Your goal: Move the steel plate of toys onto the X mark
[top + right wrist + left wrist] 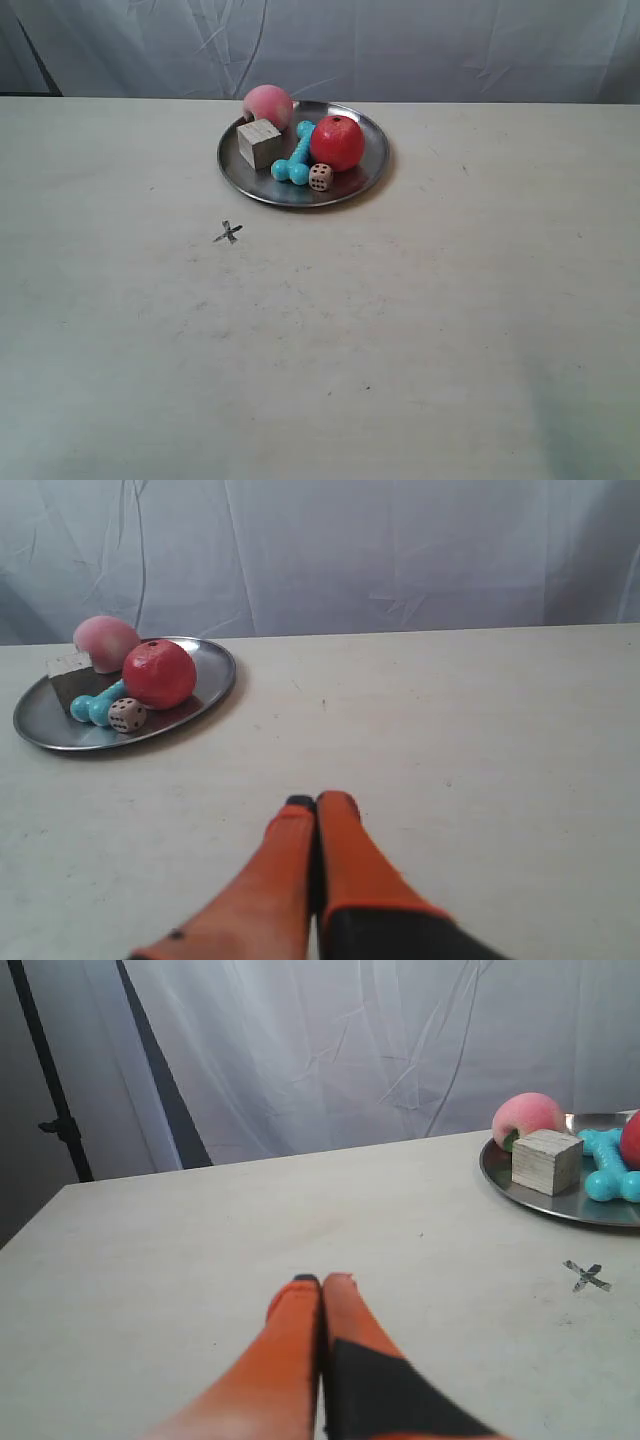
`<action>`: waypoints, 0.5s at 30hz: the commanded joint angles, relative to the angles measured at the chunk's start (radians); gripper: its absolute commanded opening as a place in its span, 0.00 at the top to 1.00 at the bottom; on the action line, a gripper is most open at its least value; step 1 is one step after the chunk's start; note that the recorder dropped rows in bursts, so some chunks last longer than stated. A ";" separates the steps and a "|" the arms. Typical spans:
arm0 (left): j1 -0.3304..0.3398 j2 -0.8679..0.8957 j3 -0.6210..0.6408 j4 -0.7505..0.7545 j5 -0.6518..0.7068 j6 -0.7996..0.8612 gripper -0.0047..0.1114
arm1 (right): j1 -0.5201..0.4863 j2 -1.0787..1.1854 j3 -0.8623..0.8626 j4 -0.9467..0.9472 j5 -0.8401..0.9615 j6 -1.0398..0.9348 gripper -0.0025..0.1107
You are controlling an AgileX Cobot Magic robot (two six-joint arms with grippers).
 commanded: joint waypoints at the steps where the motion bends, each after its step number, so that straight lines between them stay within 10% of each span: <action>1: -0.005 -0.007 0.006 0.004 -0.003 -0.003 0.96 | -0.005 -0.006 0.002 0.001 -0.001 -0.003 0.98; 15: -0.139 -0.007 0.006 0.004 -0.003 -0.003 0.96 | -0.005 -0.006 0.002 0.001 -0.001 -0.003 0.98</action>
